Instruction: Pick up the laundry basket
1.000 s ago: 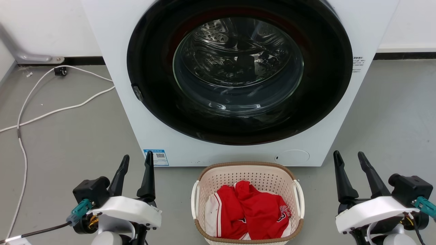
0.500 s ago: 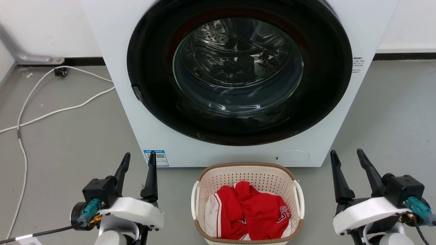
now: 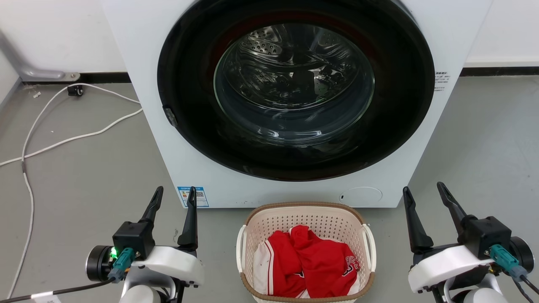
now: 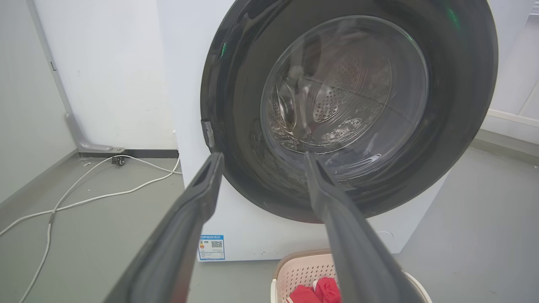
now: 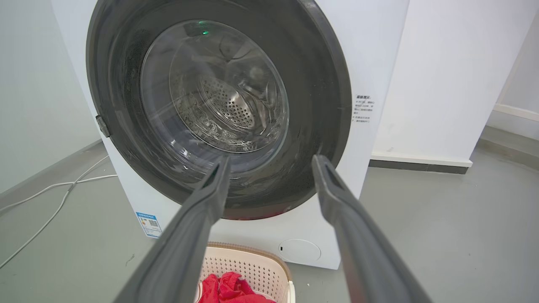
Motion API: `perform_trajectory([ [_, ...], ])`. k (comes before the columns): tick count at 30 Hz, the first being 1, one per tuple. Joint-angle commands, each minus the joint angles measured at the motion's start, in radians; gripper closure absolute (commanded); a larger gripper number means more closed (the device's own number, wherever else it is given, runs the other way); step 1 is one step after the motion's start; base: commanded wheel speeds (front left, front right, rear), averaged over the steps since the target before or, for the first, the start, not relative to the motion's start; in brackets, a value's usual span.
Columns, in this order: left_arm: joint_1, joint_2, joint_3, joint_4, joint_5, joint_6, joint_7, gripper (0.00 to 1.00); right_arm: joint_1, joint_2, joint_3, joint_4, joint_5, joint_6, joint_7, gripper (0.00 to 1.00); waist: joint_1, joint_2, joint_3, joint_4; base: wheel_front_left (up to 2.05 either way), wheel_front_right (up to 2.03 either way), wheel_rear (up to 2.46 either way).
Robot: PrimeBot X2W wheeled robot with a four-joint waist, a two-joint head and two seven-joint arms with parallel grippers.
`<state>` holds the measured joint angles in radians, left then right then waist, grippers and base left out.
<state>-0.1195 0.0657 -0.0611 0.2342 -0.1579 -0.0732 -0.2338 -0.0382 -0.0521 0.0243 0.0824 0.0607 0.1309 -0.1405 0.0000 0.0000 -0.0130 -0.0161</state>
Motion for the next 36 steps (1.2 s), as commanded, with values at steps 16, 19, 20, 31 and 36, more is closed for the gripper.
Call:
perform_trajectory([
  [16,-0.002,0.004,-0.006,0.006,0.103,0.008,-0.034,0.00,0.008,0.003,-0.001,-0.007,-0.092,0.000,-0.021,0.00,0.0000,0.0000,-0.002,-0.002,0.00,0.00,0.00],
  [19,0.000,0.002,-0.003,0.006,0.094,0.004,-0.033,0.00,0.006,0.003,0.002,-0.003,-0.084,0.000,-0.023,0.00,0.0000,0.0000,-0.001,-0.003,0.00,0.00,0.00],
  [20,0.001,0.002,-0.002,0.005,0.093,0.003,-0.033,0.00,0.005,0.003,0.003,-0.002,-0.083,0.000,-0.024,0.00,0.0000,0.0000,0.000,-0.004,0.00,0.00,0.00],
  [31,0.004,0.001,-0.004,0.005,0.098,0.006,-0.033,0.00,-0.001,0.003,0.001,0.002,-0.078,0.000,-0.023,0.00,0.0000,0.0000,0.008,-0.002,0.00,0.00,0.00],
  [36,-0.007,0.001,-0.005,0.020,0.095,0.002,-0.033,0.00,-0.004,0.003,-0.009,0.020,-0.069,0.000,-0.011,0.00,0.0000,0.0000,0.015,-0.003,0.00,0.00,0.00],
])
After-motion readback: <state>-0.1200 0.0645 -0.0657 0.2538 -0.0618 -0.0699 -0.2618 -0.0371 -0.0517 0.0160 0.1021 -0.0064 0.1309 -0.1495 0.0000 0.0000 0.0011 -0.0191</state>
